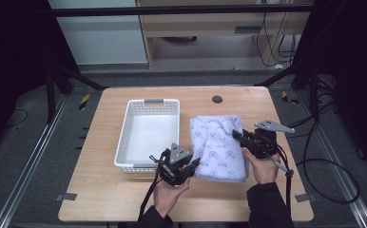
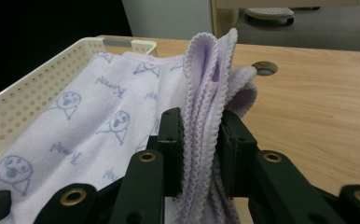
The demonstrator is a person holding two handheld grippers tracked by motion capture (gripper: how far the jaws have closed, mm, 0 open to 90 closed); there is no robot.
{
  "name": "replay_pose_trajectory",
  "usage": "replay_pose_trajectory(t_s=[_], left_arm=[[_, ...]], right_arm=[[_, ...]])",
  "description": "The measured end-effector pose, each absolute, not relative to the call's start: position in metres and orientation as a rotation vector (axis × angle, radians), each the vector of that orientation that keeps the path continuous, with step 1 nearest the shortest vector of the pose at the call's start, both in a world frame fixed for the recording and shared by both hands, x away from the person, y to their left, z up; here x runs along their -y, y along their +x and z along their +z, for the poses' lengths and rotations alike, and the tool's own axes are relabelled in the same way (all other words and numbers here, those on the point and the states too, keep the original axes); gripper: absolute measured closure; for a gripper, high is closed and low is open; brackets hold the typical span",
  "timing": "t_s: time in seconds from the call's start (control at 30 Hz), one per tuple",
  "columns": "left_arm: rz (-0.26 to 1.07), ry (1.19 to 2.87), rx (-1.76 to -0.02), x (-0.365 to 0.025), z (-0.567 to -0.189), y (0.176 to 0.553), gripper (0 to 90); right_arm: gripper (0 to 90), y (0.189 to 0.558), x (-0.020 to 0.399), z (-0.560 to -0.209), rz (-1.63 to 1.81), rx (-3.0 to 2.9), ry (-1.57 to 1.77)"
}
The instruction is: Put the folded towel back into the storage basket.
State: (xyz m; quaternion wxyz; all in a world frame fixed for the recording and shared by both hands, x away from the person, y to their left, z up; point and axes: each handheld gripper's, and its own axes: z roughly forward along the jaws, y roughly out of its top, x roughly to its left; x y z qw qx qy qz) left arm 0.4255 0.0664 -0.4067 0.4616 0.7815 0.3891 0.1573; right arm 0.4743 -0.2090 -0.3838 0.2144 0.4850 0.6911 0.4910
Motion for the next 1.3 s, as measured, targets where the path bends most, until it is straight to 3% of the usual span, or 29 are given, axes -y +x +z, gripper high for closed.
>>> replay_pose_trajectory(t_s=[0.7,1.3], left_arm=[[0.457,1.882,-0.945,-0.103,-0.369,0.425,73.7],[0.479,1.843,-0.965,-0.138,-0.36,0.428,73.8]], right_arm=[[73.0,0.479,0.173,-0.348,1.389,-1.897,1.277],[73.1,0.49,0.135,-0.332,1.39,-1.923,1.226]])
